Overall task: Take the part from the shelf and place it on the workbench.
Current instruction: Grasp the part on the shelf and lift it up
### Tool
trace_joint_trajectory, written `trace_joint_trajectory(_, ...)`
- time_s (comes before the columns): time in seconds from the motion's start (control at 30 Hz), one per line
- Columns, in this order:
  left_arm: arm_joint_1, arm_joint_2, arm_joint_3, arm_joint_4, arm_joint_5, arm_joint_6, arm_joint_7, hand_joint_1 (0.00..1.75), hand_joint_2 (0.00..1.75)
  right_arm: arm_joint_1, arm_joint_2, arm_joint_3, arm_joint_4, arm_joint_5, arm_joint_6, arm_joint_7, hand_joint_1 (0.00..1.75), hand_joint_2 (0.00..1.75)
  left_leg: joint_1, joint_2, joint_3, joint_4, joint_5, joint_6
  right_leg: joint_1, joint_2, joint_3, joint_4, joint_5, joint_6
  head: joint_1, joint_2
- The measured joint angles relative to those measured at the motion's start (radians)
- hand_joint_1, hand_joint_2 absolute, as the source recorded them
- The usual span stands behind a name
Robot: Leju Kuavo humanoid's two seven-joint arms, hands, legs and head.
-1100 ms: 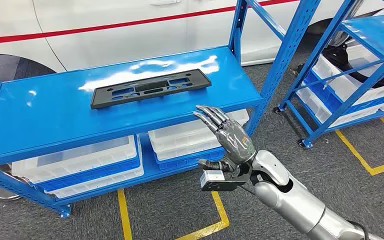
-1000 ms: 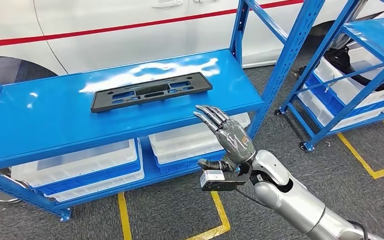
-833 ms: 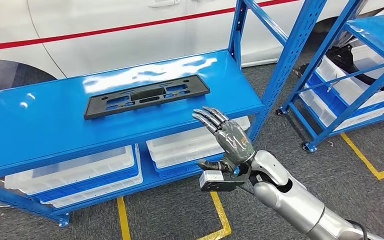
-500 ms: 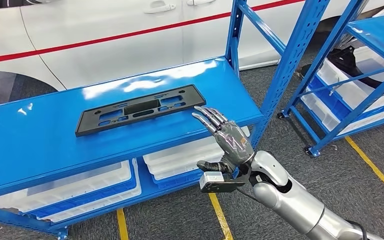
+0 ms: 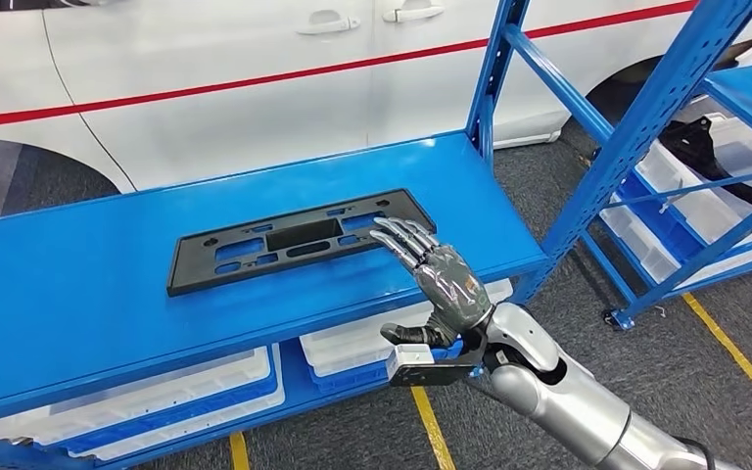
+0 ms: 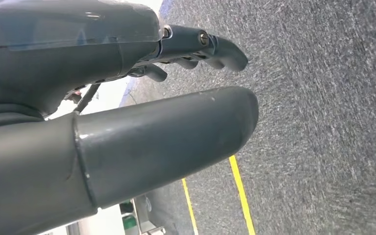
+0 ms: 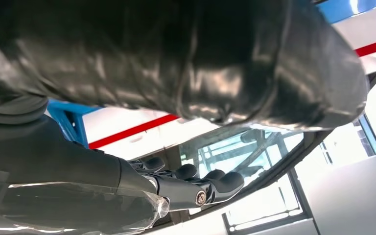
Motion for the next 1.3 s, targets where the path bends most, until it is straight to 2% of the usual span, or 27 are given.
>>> trace_joint_trajectory(0.03, 0.0, 0.0, 0.0, 0.0, -0.003, 0.0, 0.0, 0.0, 0.0, 0.003, 0.0, 0.0, 0.0, 0.001, -0.001, 0.001, 0.0, 0.0, -0.001, 0.0, 0.012, 0.0, -0.009, -0.001, 0.001, 0.0, 0.016, -0.066, 0.057, -0.004, 0.0, 0.0)
trace_joint_trajectory(0.07, 0.0, -0.001, -0.001, 0.0, -0.006, 0.0, -0.001, 0.0, 0.0, 0.007, 0.0, 0.001, 0.0, 0.002, -0.001, 0.002, 0.0, 0.0, -0.002, 0.0, 0.022, 0.001, -0.017, -0.004, 0.003, -0.001, 0.031, -0.126, 0.101, -0.009, 0.0, 0.0)
trace_joint_trajectory(0.1, 0.0, -0.002, -0.002, 0.0, -0.008, 0.0, -0.003, 0.0, 0.0, 0.01, 0.001, 0.001, 0.0, 0.003, -0.002, 0.003, 0.0, 0.0, -0.003, -0.001, 0.028, 0.001, -0.025, -0.008, 0.007, -0.001, 0.042, -0.172, 0.129, -0.016, 0.0, 0.0)
trace_joint_trajectory(0.13, -0.001, -0.003, -0.003, 0.0, -0.011, 0.0, -0.004, 0.0, 0.0, 0.014, 0.001, 0.001, -0.002, 0.004, -0.002, 0.004, 0.0, 0.0, -0.004, -0.002, 0.031, 0.002, -0.031, -0.014, 0.01, -0.001, 0.048, -0.195, 0.145, -0.023, 0.001, 0.0)
trace_joint_trajectory(0.17, -0.001, -0.004, -0.004, 0.0, -0.012, 0.0, -0.005, 0.0, 0.0, 0.017, 0.001, 0.001, -0.003, 0.005, -0.002, 0.004, 0.0, 0.0, -0.005, -0.002, 0.032, 0.004, -0.034, -0.019, 0.012, -0.001, 0.05, -0.199, 0.143, -0.029, 0.001, 0.0)
trace_joint_trajectory(0.23, -0.002, -0.005, -0.006, 0.0, -0.013, 0.0, -0.006, 0.0, 0.0, 0.021, 0.002, 0.001, -0.006, 0.007, -0.004, 0.003, 0.0, 0.0, -0.006, -0.001, 0.037, 0.004, -0.043, -0.016, 0.012, 0.002, 0.058, -0.205, 0.152, -0.031, 0.001, 0.0)
trace_joint_trajectory(0.3, -0.003, -0.005, -0.007, 0.001, -0.014, 0.0, -0.006, 0.0, 0.0, 0.023, 0.003, 0.002, -0.007, 0.009, -0.005, 0.003, 0.0, 0.0, -0.006, 0.0, 0.045, -0.001, -0.05, -0.009, 0.012, 0.005, 0.063, -0.207, 0.149, -0.03, 0.001, 0.0)
trace_joint_trajectory(0.5, -0.005, -0.01, -0.017, 0.007, -0.025, 0.001, -0.016, 0.0, 0.0, 0.036, 0.005, 0.001, -0.009, 0.016, 0.001, 0.012, 0.0, 0.0, -0.005, 0.0, 0.051, -0.012, -0.053, -0.012, 0.014, 0.005, 0.064, -0.205, 0.141, -0.041, 0.0, 0.0)
trace_joint_trajectory(0.7, -0.004, -0.019, -0.022, 0.019, 0.002, -0.006, -0.02, 0.0, 0.0, 0.038, 0.019, 0.004, -0.007, 0.019, 0.019, 0.013, 0.0, 0.0, -0.003, 0.0, 0.051, -0.014, -0.054, -0.025, 0.015, 0.005, 0.064, -0.203, 0.139, -0.044, 0.001, 0.0)
trace_joint_trajectory(0.8, 0.001, -0.018, -0.015, 0.023, 0.027, -0.019, -0.02, 0.0, 0.0, 0.005, 0.05, 0.025, 0.006, 0.029, 0.045, 0.016, 0.0, 0.0, -0.001, 0.001, 0.051, -0.014, -0.053, -0.027, 0.014, 0.005, 0.065, -0.202, 0.14, -0.044, 0.001, 0.0)
trace_joint_trajectory(1.07, 0.013, -0.001, 0.003, 0.033, 0.047, -0.051, -0.022, 0.0, 0.0, -0.149, 0.175, 0.135, 0.084, 0.035, 0.091, 0.056, 0.0, 0.0, -0.002, 0.002, 0.053, -0.013, -0.052, -0.029, 0.013, 0.005, 0.067, -0.202, 0.142, -0.043, 0.001, 0.0)
trace_joint_trajectory(1.3, 0.02, 0.011, 0.004, 0.038, 0.04, -0.058, -0.021, 0.0, 0.0, -0.19, 0.208, 0.173, 0.103, 0.025, 0.09, 0.058, 0.0, 0.0, -0.003, 0.002, 0.053, -0.012, -0.052, -0.029, 0.012, 0.004, 0.068, -0.202, 0.142, -0.043, 0.001, 0.0)
